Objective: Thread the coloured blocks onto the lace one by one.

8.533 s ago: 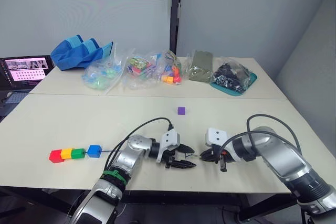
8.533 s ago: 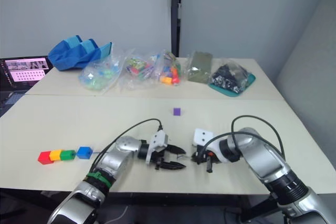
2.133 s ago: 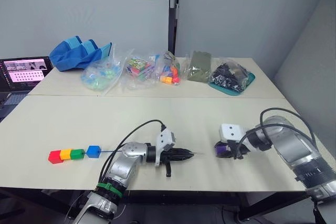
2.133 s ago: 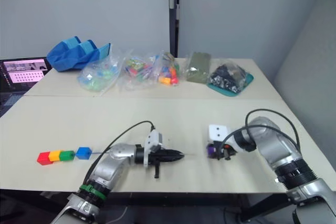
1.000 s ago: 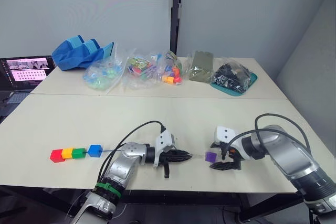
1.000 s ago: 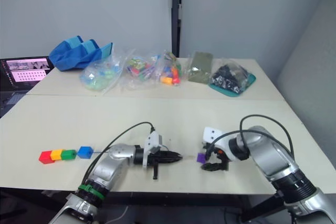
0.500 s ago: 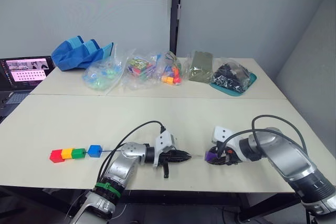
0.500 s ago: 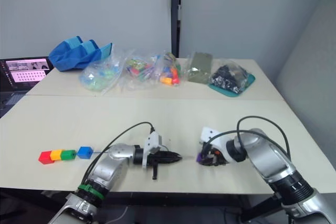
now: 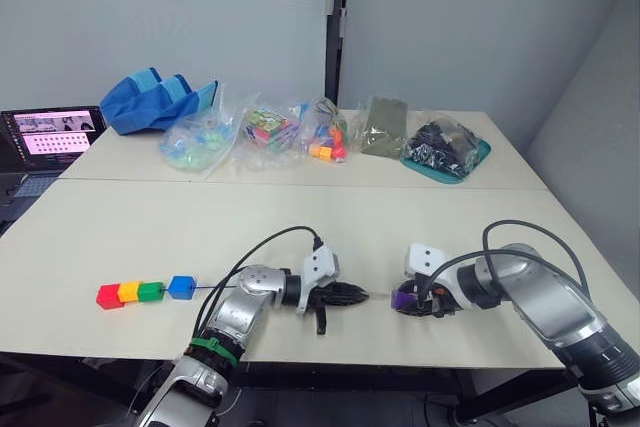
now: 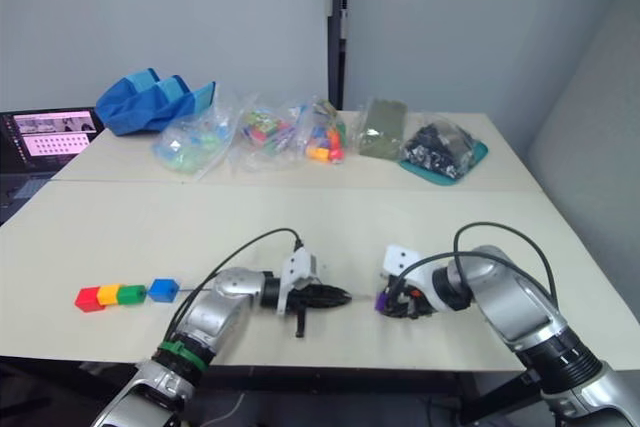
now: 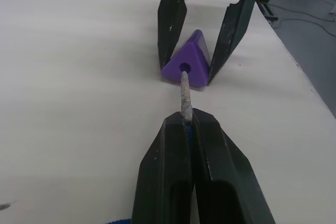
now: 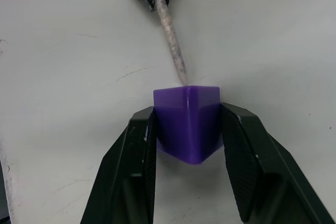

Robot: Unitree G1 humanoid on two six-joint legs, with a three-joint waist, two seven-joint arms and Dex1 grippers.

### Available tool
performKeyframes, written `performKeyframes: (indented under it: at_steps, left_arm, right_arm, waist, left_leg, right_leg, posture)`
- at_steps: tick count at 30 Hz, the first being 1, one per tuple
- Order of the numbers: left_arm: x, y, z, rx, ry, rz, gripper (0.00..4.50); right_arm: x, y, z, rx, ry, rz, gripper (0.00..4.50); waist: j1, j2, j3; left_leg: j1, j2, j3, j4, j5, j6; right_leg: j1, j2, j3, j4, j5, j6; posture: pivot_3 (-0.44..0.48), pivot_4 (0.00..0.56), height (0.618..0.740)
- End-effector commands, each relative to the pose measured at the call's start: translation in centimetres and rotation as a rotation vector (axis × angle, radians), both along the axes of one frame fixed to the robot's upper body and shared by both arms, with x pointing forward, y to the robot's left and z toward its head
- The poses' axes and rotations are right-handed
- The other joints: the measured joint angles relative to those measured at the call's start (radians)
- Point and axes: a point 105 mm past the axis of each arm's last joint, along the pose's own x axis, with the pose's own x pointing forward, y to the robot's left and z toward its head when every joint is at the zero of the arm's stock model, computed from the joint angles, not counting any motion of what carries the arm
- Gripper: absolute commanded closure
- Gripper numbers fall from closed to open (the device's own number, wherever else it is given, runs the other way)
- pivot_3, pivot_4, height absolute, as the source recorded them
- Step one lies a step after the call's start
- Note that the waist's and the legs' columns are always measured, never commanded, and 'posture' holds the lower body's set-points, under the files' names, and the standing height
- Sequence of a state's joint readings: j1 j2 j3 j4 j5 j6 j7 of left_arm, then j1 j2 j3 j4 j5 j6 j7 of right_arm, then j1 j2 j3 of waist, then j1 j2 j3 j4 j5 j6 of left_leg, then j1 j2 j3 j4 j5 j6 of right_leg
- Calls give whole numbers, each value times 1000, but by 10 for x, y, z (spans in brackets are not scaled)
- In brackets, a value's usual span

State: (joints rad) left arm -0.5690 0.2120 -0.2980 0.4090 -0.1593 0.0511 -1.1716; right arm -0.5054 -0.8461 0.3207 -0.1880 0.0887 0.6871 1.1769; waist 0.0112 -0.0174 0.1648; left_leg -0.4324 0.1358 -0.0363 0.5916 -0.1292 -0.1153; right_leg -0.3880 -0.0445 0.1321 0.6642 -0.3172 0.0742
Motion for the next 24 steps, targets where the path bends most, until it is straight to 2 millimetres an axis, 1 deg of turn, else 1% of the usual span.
performKeyframes:
  at_steps: [1, 5, 8, 11, 13, 18, 20, 21, 23, 24]
  left_arm:
    - [-7, -7, 1, -17, -5, -32, 4500]
    - [-7, -17, 4, -31, -19, -39, 4500]
    - [-8, -21, 4, -29, -22, -49, 4500]
    - [-9, -25, -2, 24, -53, -74, 4500]
    - [-9, -30, -4, 37, -71, -86, 4500]
    - [-8, -43, 6, 11, -90, -110, 4500]
    - [-9, -45, 9, -1, -88, -119, 3783]
    - [-9, -45, 10, -3, -85, -119, 3519]
    - [-9, -41, 9, 14, -96, -116, 2799]
    - [-8, -37, 6, 52, -121, -116, 2517]
  right_arm:
    - [-7, 5, -9, -4, 32, 27, 3246]
    - [-11, 13, -10, 9, 42, 63, 3246]
    - [-13, 15, -10, 12, 43, 76, 3246]
    - [-12, 17, -8, 14, 33, 91, 3246]
    - [-13, 20, -7, 16, 29, 105, 3246]
    - [-16, 24, -6, 24, 36, 138, 3246]
    - [-16, 25, -6, 25, 34, 137, 3246]
    - [-15, 25, -6, 26, 33, 136, 3246]
    - [-14, 25, -6, 26, 32, 131, 3246]
    - [-14, 25, -7, 25, 32, 129, 3246]
  waist:
    - [0, 0, 0]
    - [0, 0, 0]
    - [-1, 0, 0]
    - [-1, 0, 0]
    - [0, 0, 0]
    - [0, 0, 0]
    - [0, 0, 0]
    - [0, 0, 0]
    - [0, 0, 0]
    - [0, 0, 0]
  left_leg:
    - [0, 0, 0, 0, 0, 0]
    - [0, 0, 0, 0, 0, 0]
    - [0, 0, 0, 0, 0, 0]
    - [0, 0, 0, 0, 0, 0]
    - [0, 0, 0, 0, 0, 0]
    - [0, 0, 0, 0, 0, 0]
    - [0, 0, 0, 0, 0, 0]
    - [0, 0, 0, 0, 0, 0]
    - [0, 0, 0, 0, 0, 0]
    - [0, 0, 0, 0, 0, 0]
  right_leg:
    - [0, 0, 0, 0, 0, 0]
    - [0, 0, 0, 0, 0, 0]
    - [0, 0, 0, 0, 0, 0]
    - [0, 0, 0, 0, 0, 0]
    - [0, 0, 0, 0, 0, 0]
    - [0, 0, 0, 0, 0, 0]
    - [0, 0, 0, 0, 0, 0]
    - [0, 0, 0, 0, 0, 0]
    - [0, 0, 0, 0, 0, 0]
    - [0, 0, 0, 0, 0, 0]
  posture:
    - [0, 150, 717]
    - [0, 150, 717]
    - [0, 150, 717]
    - [0, 150, 717]
    - [0, 150, 717]
    - [0, 150, 717]
    - [0, 150, 717]
    - [0, 150, 717]
    - [0, 150, 717]
    - [0, 150, 717]
